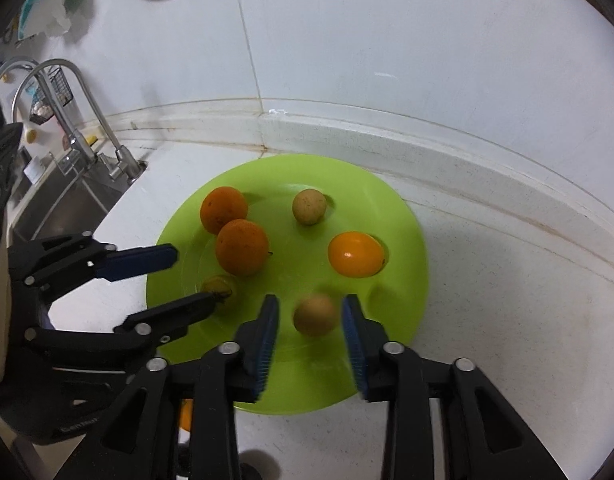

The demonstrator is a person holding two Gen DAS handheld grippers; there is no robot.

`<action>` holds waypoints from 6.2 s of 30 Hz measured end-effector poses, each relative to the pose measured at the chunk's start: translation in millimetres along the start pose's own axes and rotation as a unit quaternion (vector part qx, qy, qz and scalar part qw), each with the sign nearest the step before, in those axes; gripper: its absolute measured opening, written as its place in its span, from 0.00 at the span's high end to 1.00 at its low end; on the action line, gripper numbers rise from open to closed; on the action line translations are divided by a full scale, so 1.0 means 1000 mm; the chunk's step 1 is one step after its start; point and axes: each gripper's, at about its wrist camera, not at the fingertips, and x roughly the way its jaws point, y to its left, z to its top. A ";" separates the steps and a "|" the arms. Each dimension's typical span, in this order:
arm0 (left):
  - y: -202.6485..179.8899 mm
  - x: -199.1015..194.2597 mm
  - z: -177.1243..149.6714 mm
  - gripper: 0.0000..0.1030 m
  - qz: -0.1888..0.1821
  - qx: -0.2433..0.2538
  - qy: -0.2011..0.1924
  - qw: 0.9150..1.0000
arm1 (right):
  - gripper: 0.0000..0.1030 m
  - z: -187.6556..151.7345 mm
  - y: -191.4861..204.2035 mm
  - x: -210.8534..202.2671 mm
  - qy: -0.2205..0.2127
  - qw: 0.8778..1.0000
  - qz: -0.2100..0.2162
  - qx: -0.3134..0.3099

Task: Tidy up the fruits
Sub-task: 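Carry both fruits to the green plate, opening the left gripper while the right still holds, then lift both grippers off the plate toward the remaining loose fruits, then grasp the small yellow-green fruit with the right gripper while the left grasps a dark purple fruit, then carry both fruits over the green plate, lower them and open both grippers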

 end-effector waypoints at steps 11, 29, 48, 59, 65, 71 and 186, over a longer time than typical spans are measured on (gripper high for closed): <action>-0.009 -0.062 -0.009 0.33 0.027 -0.002 -0.054 0.998 | 0.54 -0.016 0.008 -0.052 -0.048 0.999 -0.021 0.008; -0.036 -0.140 -0.040 0.15 0.044 0.006 -0.116 0.992 | 0.40 -0.064 0.025 -0.137 -0.121 0.988 -0.078 0.046; -0.062 -0.129 -0.082 0.13 0.034 0.054 -0.085 0.994 | 0.40 -0.129 0.017 -0.155 -0.104 0.981 -0.126 0.108; -0.071 -0.092 -0.100 0.13 0.018 0.080 -0.032 0.996 | 0.40 -0.160 0.012 -0.136 -0.054 0.980 -0.131 0.142; -0.074 -0.071 -0.105 0.13 0.006 0.088 -0.008 0.996 | 0.40 -0.172 0.005 -0.124 -0.029 0.978 -0.135 0.158; -0.074 -0.056 -0.106 0.14 -0.002 0.092 -0.002 0.996 | 0.41 -0.176 0.002 -0.111 -0.016 0.978 -0.138 0.155; 0.017 -0.010 0.060 0.74 -0.012 0.019 -0.085 0.996 | 0.71 0.045 0.004 -0.036 -0.108 0.994 -0.021 0.008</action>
